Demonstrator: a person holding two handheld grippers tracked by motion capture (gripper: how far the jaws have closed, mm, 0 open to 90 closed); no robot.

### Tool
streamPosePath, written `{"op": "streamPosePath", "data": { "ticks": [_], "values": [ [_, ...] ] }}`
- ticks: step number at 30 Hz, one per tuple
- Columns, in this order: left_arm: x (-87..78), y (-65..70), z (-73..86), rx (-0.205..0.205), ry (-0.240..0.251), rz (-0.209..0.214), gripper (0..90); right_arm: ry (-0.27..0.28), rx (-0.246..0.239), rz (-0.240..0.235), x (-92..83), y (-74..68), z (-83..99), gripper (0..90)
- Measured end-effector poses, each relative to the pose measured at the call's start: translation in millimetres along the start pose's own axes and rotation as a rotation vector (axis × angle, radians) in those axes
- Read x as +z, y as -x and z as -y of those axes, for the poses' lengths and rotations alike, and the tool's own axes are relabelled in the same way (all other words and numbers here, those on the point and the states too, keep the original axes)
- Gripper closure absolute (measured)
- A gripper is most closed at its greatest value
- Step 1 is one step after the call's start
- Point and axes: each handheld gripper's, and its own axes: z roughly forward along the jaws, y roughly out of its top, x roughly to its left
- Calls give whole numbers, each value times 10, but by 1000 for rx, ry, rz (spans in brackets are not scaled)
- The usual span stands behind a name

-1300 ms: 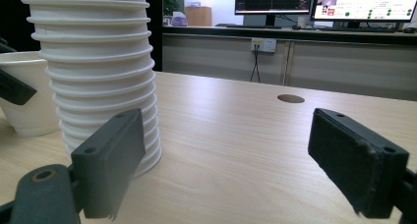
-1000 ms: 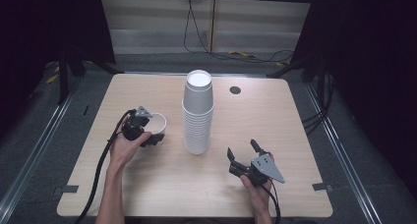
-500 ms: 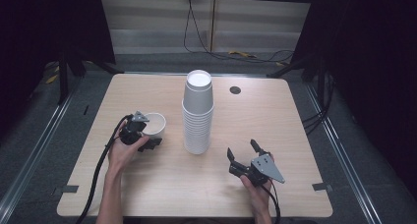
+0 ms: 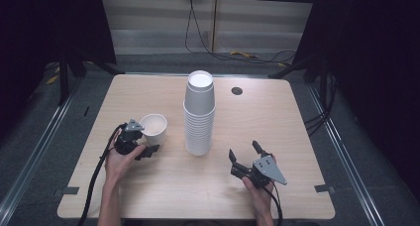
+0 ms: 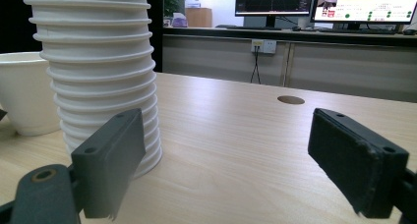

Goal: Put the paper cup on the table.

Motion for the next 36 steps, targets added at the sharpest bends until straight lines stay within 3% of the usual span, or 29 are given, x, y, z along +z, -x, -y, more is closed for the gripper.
{"op": "streamPosePath", "data": {
  "ticks": [4,8,12,15,27,31,35,36],
  "values": [
    [-93,69,19,13,40,-34,158,3,2,3,-4,1,1,137],
    [-175,128,55,-7,97,-44,158,3,3,2,-4,2,1,138],
    [-237,179,78,5,131,-48,158,2,3,2,-6,3,1,138],
    [-259,201,122,-19,175,-10,158,2,4,3,-7,3,1,138],
    [-307,375,266,-33,261,17,164,4,4,2,-5,2,1,138],
    [-351,436,310,-65,328,57,158,5,3,3,-6,3,2,139],
    [-378,535,343,-72,391,78,158,7,3,2,-8,2,3,138],
    [-400,563,351,-65,427,88,160,7,3,2,-8,1,3,139]
  ]
}}
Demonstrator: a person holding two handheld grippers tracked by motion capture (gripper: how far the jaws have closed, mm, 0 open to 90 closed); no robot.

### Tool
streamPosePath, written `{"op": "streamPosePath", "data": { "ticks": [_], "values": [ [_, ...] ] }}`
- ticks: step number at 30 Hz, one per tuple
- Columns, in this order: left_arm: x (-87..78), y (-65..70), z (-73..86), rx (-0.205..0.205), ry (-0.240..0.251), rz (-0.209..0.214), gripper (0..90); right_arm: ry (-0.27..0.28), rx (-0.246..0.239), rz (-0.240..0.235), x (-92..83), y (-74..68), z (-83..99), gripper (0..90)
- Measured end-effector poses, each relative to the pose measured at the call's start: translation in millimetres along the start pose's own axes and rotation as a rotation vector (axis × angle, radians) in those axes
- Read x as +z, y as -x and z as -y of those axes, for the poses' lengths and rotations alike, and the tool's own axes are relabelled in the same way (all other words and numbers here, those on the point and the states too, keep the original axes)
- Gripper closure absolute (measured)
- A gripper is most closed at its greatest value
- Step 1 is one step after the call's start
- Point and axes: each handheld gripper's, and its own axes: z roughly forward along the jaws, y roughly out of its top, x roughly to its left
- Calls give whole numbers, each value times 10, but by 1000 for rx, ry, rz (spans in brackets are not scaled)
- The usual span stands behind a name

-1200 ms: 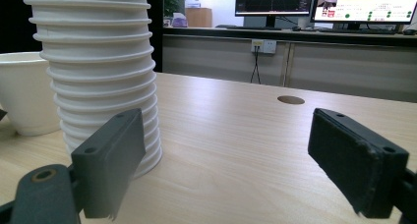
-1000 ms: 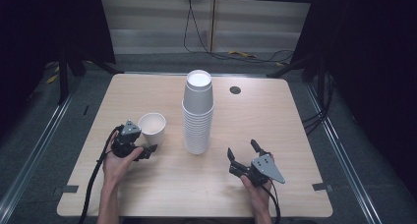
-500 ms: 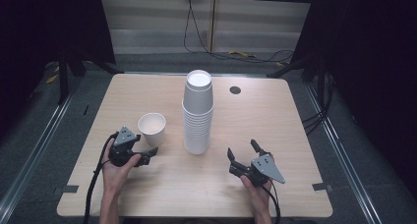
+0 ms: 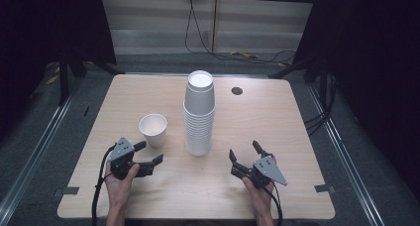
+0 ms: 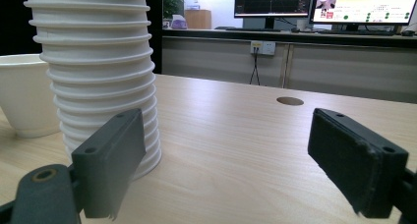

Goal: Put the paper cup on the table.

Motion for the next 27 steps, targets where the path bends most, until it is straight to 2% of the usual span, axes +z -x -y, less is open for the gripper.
{"op": "streamPosePath", "data": {
  "ticks": [1,2,3,6,7,12,14,16,17,20,24,27],
  "values": [
    [-23,23,0,1,29,9,162,0,-1,-1,0,0,0,139],
    [-39,46,0,4,36,1,162,1,-1,-1,-1,1,0,138],
    [-44,68,3,5,36,-8,162,3,-2,-1,-3,1,1,138],
    [-21,114,29,6,32,28,161,2,-2,-2,-3,1,1,138],
    [-6,133,42,2,37,30,161,3,-4,-1,-4,0,1,139],
    [55,230,71,30,27,22,161,3,1,-3,-9,1,2,139],
    [82,261,99,17,42,29,161,4,0,-5,-8,2,2,138],
    [115,293,135,4,45,19,161,4,1,-4,-9,3,2,139],
    [132,309,147,8,39,9,161,4,2,-5,-9,2,2,139],
    [186,370,162,47,16,28,161,4,2,-5,-9,2,2,139],
    [253,445,192,91,-15,19,161,5,1,-5,-8,2,2,139],
    [287,473,228,88,-16,9,161,4,1,-7,-10,2,2,139]
  ]
}}
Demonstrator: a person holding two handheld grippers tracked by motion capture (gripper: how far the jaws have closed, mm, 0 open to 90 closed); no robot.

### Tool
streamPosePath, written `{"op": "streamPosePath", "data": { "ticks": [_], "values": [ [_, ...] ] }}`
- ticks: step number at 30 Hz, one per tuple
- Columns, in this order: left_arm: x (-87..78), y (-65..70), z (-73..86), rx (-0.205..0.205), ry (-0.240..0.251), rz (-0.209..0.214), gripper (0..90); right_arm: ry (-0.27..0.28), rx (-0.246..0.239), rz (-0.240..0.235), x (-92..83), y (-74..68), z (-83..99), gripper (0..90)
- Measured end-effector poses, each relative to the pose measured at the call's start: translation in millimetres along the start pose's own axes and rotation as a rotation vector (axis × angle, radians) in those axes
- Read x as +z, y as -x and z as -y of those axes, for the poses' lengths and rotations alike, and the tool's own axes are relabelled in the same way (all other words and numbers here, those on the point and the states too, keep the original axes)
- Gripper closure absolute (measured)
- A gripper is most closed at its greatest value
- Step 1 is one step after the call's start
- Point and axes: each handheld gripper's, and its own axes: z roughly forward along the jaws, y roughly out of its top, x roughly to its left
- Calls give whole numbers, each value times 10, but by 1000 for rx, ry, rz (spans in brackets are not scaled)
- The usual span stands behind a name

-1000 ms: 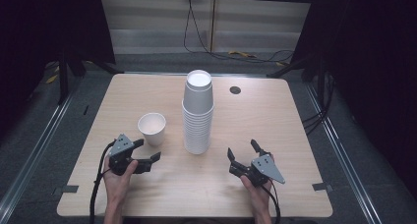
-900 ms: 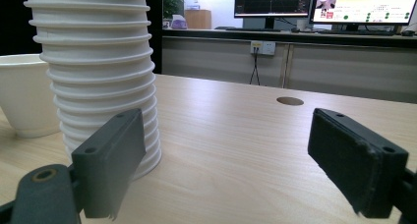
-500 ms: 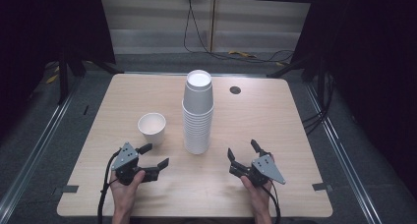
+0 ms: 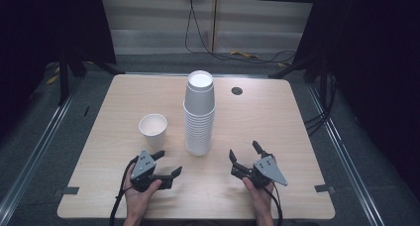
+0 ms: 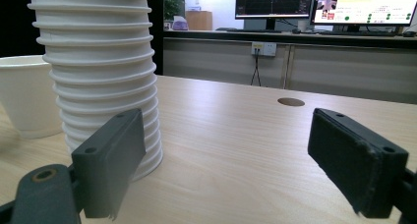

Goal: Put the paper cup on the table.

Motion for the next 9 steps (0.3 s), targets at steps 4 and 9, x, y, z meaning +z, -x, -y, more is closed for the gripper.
{"op": "streamPosePath", "data": {
  "ticks": [4,9],
  "values": [
    [-17,30,7,19,21,-39,161,-1,1,2,0,1,0,139],
    [-43,24,22,2,49,-23,161,0,4,3,-2,4,0,138]
  ]
}}
